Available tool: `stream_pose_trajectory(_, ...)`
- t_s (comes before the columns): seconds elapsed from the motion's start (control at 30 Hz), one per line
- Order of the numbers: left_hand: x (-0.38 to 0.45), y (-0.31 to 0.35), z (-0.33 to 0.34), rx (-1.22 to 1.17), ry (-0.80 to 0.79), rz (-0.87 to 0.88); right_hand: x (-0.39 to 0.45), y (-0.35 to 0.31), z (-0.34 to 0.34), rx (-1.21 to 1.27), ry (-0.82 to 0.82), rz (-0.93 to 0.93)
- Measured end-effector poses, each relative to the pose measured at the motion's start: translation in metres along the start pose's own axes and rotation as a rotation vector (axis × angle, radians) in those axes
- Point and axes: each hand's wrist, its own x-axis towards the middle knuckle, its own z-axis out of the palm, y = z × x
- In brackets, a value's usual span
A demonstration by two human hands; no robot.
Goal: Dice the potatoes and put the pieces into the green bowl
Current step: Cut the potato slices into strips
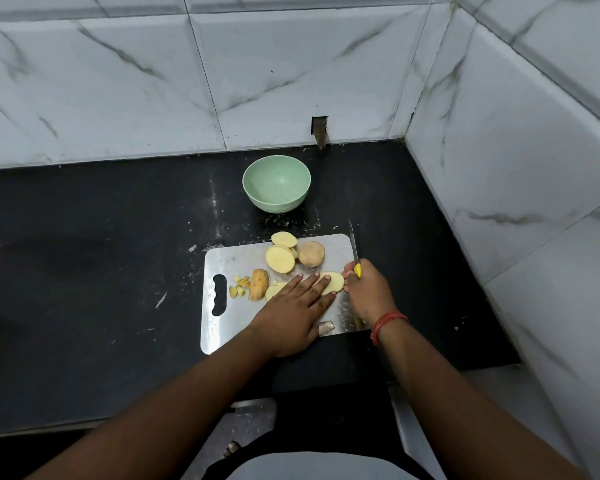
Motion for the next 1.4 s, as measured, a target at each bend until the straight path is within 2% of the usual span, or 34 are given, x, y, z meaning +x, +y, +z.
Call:
stream_pose_trajectory(0.23,0.002,-0.002,-0.001,-0.071,0.039,0.016,0.0,-0.001,-0.001,0.036,-0.014,0.022)
stream_pose_trajectory(0.87,0.002,-0.009,-0.005,-0.085,0.081,0.038,-0.006,-0.005,-0.001,0.013,0.0,0.014)
stream_pose_trajectory(0.97,0.001,-0.01,-0.005,-0.052,0.118,0.055,-0.012,-0.006,-0.009,-0.162,0.042,-0.031)
stream_pose_trajectory(1.13,0.0,-0.011,-0.001,-0.026,0.15,0.049,-0.033,-0.012,-0.014,-0.517,-0.227,0.087)
stream_pose_trajectory(1.27,0.001,-0.008,-0.001,-0.044,0.16,0.048,-0.038,-0.011,-0.007,-0.694,-0.296,0.04)
stream_pose_trajectory(1.4,0.001,-0.007,-0.003,-0.043,0.175,0.04,-0.038,-0.018,-0.004,-0.789,-0.413,0.093)
